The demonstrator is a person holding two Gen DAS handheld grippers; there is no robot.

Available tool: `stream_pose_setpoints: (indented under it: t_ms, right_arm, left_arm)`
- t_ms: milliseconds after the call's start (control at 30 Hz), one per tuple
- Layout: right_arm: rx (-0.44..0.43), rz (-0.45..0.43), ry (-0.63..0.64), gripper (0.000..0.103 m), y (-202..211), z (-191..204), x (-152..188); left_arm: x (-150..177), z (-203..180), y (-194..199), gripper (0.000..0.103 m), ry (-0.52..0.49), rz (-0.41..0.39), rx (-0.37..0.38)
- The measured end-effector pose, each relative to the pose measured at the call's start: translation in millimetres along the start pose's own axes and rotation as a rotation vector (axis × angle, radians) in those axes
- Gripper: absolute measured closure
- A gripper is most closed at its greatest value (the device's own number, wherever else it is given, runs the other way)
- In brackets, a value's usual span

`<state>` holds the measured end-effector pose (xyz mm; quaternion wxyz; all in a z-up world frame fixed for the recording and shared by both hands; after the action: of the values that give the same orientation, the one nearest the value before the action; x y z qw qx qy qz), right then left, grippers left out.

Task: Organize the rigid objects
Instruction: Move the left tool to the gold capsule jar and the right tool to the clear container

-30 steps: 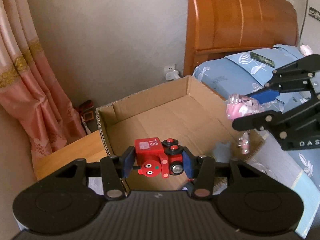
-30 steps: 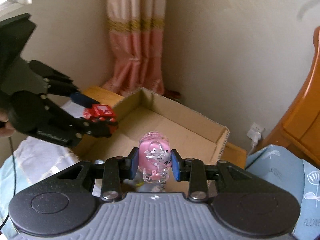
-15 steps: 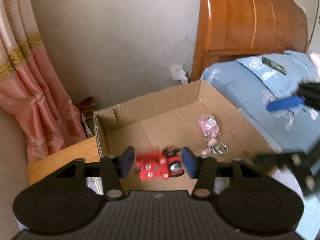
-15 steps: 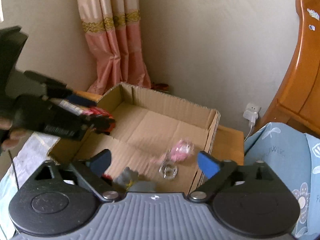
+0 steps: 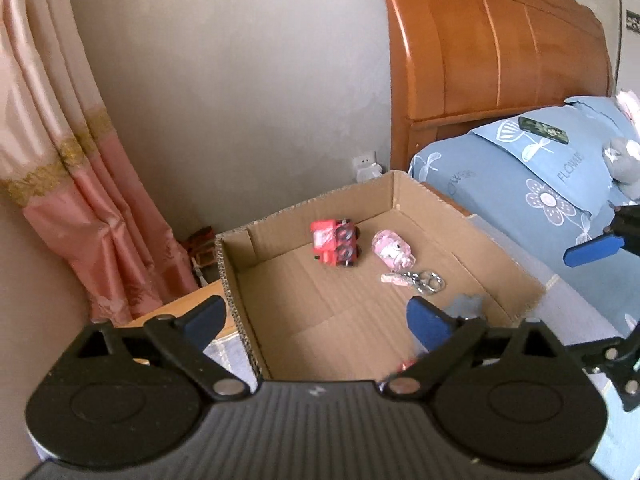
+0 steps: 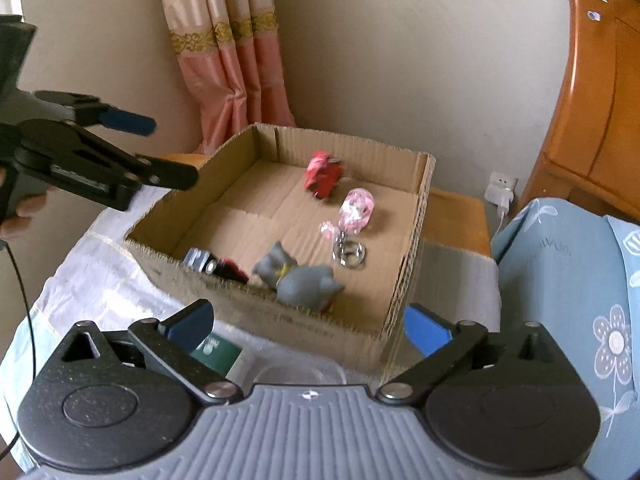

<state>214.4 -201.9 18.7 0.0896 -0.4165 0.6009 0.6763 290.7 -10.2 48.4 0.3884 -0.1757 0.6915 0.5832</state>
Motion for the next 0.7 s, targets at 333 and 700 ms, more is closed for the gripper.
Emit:
stream_pose_setpoints:
  t_ms: [333,700]
  right_arm:
    - [0.053,-0.071,-0.044,0.000,18.6,35.5,51.6]
    - [0.119,-0.045,-0.153,0.000,-4.9,47.5,108.1]
  left_arm:
    - [57.1,-21.1,57.2,0.002,-0.001,-0.067,-0.010]
    - [134.0,-32.5,69.9,0.001,0.124,-0.078,-0.018]
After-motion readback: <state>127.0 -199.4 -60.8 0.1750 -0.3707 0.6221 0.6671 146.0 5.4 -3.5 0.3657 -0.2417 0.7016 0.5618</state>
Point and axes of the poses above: each gripper's, at about its wrist camera, not at the fingertips, and y roughly against the way its jaws point, z to its left, x to its underside, the point moved 1 cm from there along -y, roughly the way its jaws point, and after that the axes turned 11 degrees about y, right-handed, at the moved point
